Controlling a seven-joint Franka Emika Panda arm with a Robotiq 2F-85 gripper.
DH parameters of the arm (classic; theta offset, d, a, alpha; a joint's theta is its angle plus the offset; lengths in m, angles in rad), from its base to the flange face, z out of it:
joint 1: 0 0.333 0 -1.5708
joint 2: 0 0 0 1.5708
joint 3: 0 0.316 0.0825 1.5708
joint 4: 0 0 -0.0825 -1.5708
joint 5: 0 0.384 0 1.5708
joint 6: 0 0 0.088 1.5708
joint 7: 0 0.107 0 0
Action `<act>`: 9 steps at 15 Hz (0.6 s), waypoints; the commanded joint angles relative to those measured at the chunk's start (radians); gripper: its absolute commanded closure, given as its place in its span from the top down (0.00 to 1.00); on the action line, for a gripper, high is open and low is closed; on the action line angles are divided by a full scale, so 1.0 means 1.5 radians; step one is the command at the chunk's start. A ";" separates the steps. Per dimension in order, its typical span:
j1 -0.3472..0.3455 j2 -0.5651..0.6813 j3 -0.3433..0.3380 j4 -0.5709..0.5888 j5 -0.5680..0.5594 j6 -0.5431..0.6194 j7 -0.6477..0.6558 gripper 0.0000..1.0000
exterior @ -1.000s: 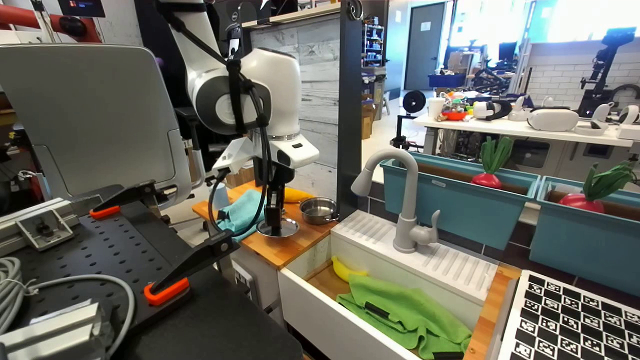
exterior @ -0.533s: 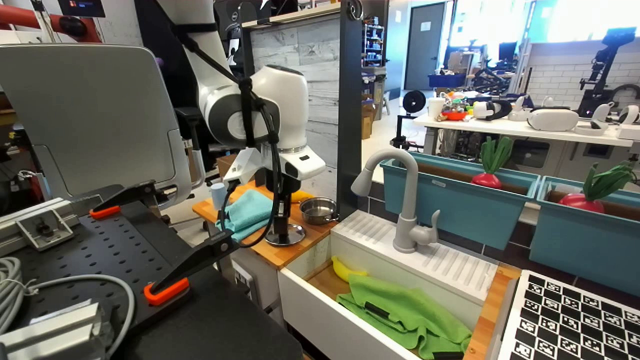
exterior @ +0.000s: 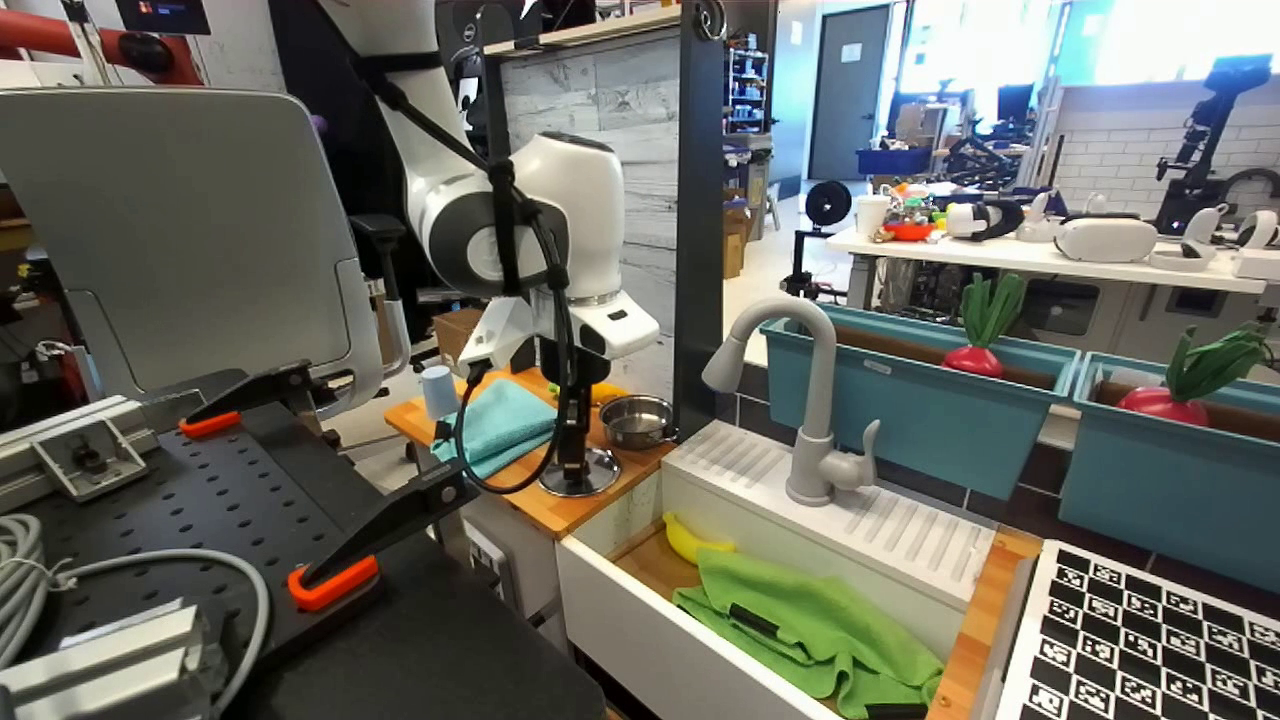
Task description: Uncover the pot and put the lid on the counter
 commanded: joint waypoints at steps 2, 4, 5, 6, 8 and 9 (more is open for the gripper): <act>-0.004 -0.009 0.007 -0.011 0.008 0.004 -0.020 1.00; -0.005 -0.027 0.011 -0.032 0.009 0.007 -0.026 1.00; -0.007 -0.039 0.015 -0.046 0.010 0.010 -0.030 1.00; -0.010 -0.057 0.019 -0.068 0.008 0.016 -0.041 1.00; -0.022 -0.099 0.033 -0.117 0.010 0.033 -0.068 1.00; -0.026 -0.124 0.038 -0.142 0.010 0.030 -0.079 1.00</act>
